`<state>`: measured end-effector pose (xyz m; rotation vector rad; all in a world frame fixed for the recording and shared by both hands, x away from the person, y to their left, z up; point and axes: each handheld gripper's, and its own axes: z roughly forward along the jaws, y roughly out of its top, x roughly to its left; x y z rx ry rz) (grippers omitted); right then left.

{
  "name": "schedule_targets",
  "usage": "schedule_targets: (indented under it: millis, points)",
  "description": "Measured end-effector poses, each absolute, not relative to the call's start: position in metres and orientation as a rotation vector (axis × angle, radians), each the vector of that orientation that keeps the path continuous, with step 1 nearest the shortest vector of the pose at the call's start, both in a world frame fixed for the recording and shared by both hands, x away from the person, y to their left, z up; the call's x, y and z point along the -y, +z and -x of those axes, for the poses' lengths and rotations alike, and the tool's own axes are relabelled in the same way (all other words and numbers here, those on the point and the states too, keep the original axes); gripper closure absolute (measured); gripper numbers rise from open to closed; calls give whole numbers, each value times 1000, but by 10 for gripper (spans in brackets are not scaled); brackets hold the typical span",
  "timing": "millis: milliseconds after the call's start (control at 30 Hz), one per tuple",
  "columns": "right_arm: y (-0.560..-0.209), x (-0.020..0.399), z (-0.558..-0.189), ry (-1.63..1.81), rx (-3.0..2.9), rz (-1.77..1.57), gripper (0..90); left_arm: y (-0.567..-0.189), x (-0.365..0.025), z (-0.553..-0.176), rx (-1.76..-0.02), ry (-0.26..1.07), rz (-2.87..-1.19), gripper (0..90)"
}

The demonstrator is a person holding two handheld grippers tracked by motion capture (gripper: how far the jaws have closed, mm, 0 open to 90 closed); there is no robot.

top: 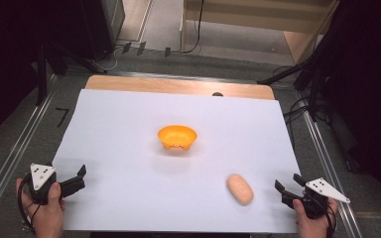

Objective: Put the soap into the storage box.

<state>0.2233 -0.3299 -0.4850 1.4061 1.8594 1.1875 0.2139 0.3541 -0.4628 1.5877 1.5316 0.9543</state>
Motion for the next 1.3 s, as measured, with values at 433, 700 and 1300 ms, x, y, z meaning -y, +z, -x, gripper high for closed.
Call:
schedule_targets:
  millis: [433, 700, 1300]
  points:
    - [-468, 322, -228, 1243, -2024, -1374, 444, -463, -356, -215, -1536, 925, -1581, 0]
    - [-460, 308, -232, 1163, -2123, -1441, 351, -463, -353, -216, -1549, 944, -1606, 0]
    - [-446, 274, -242, 1020, -2330, -1441, 233, -465, -348, -222, -1606, 974, -1662, 0]
